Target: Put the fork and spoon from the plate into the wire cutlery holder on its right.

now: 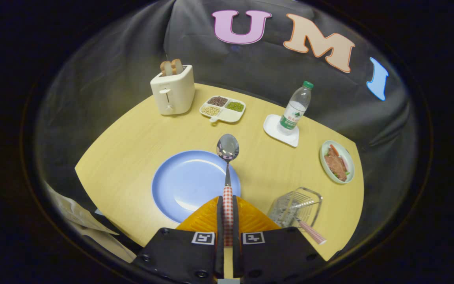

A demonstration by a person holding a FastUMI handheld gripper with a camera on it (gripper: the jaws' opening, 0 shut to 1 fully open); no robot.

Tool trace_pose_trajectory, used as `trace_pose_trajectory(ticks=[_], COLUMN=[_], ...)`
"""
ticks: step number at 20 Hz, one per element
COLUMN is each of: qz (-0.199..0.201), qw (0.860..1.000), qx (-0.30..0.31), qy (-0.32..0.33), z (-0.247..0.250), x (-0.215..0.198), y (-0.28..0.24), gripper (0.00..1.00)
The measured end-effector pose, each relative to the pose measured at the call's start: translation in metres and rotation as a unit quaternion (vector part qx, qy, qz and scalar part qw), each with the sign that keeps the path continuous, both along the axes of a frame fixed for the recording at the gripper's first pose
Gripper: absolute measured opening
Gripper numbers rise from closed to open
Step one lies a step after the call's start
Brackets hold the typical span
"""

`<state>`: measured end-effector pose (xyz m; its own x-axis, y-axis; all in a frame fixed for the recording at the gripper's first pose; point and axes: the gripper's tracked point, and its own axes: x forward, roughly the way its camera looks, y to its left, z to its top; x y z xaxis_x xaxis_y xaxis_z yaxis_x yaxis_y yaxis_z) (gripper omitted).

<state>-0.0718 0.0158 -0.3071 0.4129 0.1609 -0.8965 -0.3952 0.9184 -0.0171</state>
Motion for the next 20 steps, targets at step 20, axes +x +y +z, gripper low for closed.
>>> trace_pose_trajectory(ticks=[20], qz=[0.127], qw=[0.976], qx=[-0.099], qy=[0.143], z=[0.036], x=[-0.008], y=[-0.156], gripper=[0.12])
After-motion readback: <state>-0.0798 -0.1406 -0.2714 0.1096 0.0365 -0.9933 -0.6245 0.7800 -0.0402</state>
